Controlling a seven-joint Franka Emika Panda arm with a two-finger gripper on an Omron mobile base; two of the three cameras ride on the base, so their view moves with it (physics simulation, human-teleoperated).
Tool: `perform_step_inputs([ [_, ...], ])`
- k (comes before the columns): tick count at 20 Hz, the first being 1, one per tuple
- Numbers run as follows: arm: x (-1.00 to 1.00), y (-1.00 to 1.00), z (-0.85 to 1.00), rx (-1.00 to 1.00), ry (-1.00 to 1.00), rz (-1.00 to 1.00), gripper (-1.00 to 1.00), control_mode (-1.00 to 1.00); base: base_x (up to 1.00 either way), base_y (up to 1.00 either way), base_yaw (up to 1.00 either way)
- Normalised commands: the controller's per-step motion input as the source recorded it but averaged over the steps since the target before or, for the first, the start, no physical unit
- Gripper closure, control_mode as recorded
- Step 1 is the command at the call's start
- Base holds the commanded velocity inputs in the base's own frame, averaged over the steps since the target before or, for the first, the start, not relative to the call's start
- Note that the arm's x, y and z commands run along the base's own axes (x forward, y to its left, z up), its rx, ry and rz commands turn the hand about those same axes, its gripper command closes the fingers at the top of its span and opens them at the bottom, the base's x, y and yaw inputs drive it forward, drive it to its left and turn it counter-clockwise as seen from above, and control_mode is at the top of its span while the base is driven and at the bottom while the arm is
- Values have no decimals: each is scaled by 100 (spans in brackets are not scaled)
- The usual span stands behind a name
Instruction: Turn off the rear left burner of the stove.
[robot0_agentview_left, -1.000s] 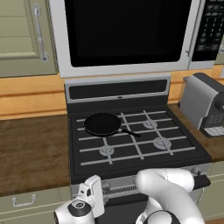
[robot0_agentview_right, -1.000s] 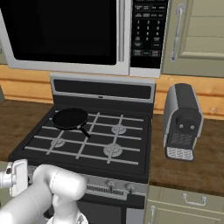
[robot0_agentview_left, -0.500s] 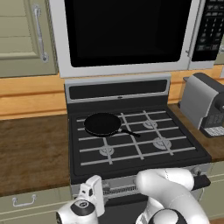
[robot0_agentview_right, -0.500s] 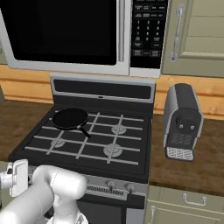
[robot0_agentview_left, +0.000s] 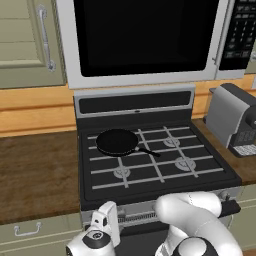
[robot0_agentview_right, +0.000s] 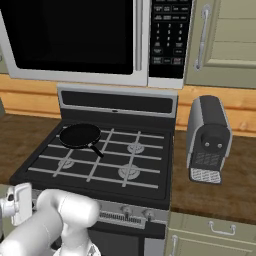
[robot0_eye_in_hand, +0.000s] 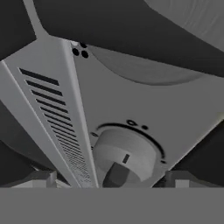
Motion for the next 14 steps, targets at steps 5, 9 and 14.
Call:
perform_step_inputs([
  [5, -5, 0, 4, 3, -20, 7, -100, -100, 0, 0, 0],
  [9, 8, -8, 11, 11, -3, 5, -100, -100, 0, 0, 0],
  [14, 35, -17, 4, 6, 3, 0, -100, -100, 0, 0, 0],
])
